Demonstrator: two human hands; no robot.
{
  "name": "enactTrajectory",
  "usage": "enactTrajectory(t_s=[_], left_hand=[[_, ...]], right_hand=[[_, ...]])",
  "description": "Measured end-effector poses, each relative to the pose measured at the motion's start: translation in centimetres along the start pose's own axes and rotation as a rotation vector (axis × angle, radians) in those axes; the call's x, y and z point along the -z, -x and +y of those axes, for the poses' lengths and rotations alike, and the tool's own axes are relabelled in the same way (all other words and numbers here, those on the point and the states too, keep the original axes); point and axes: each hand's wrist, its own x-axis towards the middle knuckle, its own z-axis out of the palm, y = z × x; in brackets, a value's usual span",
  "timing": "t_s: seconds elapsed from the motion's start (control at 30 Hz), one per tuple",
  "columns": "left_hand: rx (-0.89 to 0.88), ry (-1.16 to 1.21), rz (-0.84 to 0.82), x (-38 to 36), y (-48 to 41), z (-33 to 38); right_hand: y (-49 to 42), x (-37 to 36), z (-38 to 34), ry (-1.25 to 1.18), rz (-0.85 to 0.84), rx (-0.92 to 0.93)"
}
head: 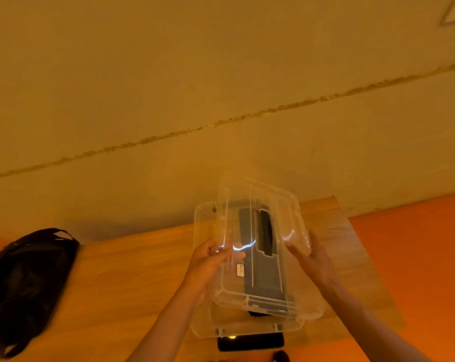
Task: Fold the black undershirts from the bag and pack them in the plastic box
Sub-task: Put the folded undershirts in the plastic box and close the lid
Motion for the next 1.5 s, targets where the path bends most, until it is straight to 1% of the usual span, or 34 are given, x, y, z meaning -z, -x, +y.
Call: enactTrajectory(t_s=[0.1,0.13,0.17,0.27,0.33,0.4,0.47,0.57,0.63,0.7,0.77,0.8,0.83,0.9,0.93,0.97,1.1,1.17,1.23,1.33,1.4,1.5], left_hand=[[-0.035,0.022,0.073,2.5,0.4,-2.2],[-0.054,-0.026,0.114,3.1,0.4,-2.9],[-0.082,-0.122,0.154,3.6,0.3,-3.6],[-0.21,-0.506,0.266,4.9,-0.2,-6.0],[-0.249,-0.677,0.341,5.7,-0.4,-8.0],[-0.254,-0.773,0.417,6.5,-0.5,-10.2],[-0.24,-0.792,0.429,6.8,-0.5,-12.0],[-0.144,-0.749,0.338,6.6,0.0,-14.1],[-0.156,-0.783,0.273,6.5,0.0,-14.7],[-0.223,-0.942,0.237,6.6,-0.3,-15.1],[-0.315,-1.167,0.256,6.7,-0.8,-15.0],[-0.356,-1.24,0.258,6.7,-1.0,-14.8],[-0.402,-1.287,0.254,6.5,-1.3,-14.7],[-0.47,-1.358,0.223,5.7,-1.9,-13.7],[-0.485,-1.387,0.208,5.3,-2.2,-13.3],[-0.489,-1.409,0.192,4.9,-2.6,-12.9],[-0.433,-1.477,0.144,4.1,-3.4,-12.3],[-0.446,-1.473,0.115,3.8,-3.0,-12.0],[-0.518,-1.437,0.014,3.5,-2.1,-12.0],[-0.668,-1.444,-0.273,3.4,-0.4,-12.3],[-0.668,-1.434,-0.433,3.7,0.1,-11.9],[-0.689,-1.459,-0.545,4.0,0.5,-11.6]], right_hand=[[0.5,-1.6,0.0,-0.055,-0.031,0.01],[0.5,-2.1,0.3,-0.045,-0.018,0.033],[0.4,-2.5,0.8,-0.03,0.002,0.049],[0.3,-3.4,2.0,0.032,0.024,0.066],[0.7,-3.9,2.6,0.093,0.024,0.082],[1.5,-4.4,2.6,0.145,0.027,0.097],[2.1,-4.9,2.6,0.182,0.025,0.096],[2.9,-5.4,2.6,0.248,0.029,0.095],[3.3,-5.8,2.8,0.295,0.021,0.094],[3.8,-6.0,3.3,0.388,0.002,0.126],[3.7,-6.0,3.8,0.462,-0.006,0.153],[3.6,-6.1,4.0,0.535,0.004,0.18],[3.4,-6.2,4.0,0.628,0.034,0.243],[2.6,-6.6,3.6,0.829,0.106,0.461],[2.0,-7.0,3.0,0.897,0.11,0.54],[1.3,-7.4,2.3,0.944,0.092,0.576],[-1.4,-9.3,1.2,1.081,0.011,0.563],[-2.8,-9.8,0.7,1.138,-0.028,0.552],[-4.8,-10.1,-0.7,1.135,-0.074,0.547],[-9.2,-10.7,-3.7,1.143,-0.119,0.581],[-12.1,-11.2,-5.8,1.197,-0.197,0.595],[-15.2,-11.7,-8.7,1.209,-0.332,0.543]])
